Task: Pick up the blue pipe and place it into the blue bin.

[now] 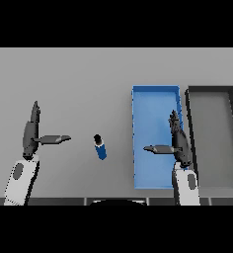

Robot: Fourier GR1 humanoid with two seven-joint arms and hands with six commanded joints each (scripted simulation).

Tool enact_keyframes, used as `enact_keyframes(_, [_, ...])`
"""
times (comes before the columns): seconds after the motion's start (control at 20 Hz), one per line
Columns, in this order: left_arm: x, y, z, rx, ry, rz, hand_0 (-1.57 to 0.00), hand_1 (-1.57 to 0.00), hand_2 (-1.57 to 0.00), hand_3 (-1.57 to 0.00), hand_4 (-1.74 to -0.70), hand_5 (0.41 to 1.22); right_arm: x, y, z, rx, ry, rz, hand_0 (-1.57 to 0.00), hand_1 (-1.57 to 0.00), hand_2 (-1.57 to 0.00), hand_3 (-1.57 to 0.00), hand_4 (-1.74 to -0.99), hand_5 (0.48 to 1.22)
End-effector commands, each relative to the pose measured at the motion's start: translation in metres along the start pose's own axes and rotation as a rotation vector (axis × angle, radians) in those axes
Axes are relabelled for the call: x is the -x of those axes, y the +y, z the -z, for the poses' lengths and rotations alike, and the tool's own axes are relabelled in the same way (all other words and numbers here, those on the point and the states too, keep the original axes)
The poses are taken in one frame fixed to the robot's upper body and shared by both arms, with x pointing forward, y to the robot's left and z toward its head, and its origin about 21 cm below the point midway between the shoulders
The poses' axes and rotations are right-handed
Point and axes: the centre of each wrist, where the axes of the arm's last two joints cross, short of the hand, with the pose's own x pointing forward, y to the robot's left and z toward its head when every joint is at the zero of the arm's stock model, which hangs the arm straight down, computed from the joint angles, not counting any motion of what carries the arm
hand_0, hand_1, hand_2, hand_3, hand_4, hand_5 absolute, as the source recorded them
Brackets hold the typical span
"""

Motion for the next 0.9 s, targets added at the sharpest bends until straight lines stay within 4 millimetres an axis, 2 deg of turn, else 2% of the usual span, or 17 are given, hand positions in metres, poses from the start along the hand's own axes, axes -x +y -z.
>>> enact_keyframes(0.0, [0.000,0.000,0.000,-0.001,-0.005,-0.001,0.00,0.00,0.00,0.00,-0.97,0.594,0.000,0.000,0.000,0.001,-0.001,0.000,0.00,0.00,0.00,0.00,-1.210,0.594])
enact_keyframes(0.25, [-0.001,-0.002,-0.002,0.002,-0.020,-0.001,0.00,0.00,0.00,0.00,-0.97,0.594,-0.001,0.001,-0.003,0.002,-0.008,-0.004,0.00,0.00,0.00,0.00,-1.210,0.594])
enact_keyframes(0.35, [-0.002,0.019,-0.005,0.239,-0.062,0.121,0.00,0.00,0.00,0.00,-0.97,0.595,-0.008,-0.012,-0.012,-0.100,-0.094,-0.240,0.00,0.00,0.00,0.00,-1.206,0.592])
enact_keyframes(0.45, [-0.003,0.028,-0.005,0.333,-0.075,0.160,0.00,0.00,0.00,0.00,-0.97,0.596,-0.013,-0.012,-0.014,-0.137,-0.104,-0.319,0.00,0.00,0.00,0.00,-1.195,0.588])
enact_keyframes(0.6, [-0.006,0.033,-0.003,0.383,-0.082,0.179,0.00,0.00,0.00,0.00,-0.97,0.598,-0.016,-0.013,-0.019,-0.163,-0.107,-0.348,0.00,0.00,0.00,0.00,-1.191,0.587])
enact_keyframes(0.75, [-0.004,0.034,-0.017,0.484,-0.132,0.168,0.00,0.00,0.00,0.00,-0.97,0.586,-0.018,-0.015,-0.023,-0.162,-0.108,-0.362,0.00,0.00,0.00,0.00,-1.181,0.580])
enact_keyframes(0.85, [-0.013,0.029,-0.023,0.570,-0.136,0.173,0.00,0.00,0.00,0.00,-0.98,0.578,-0.020,-0.014,-0.023,-0.160,-0.105,-0.337,0.00,0.00,0.00,0.00,-1.194,0.579])
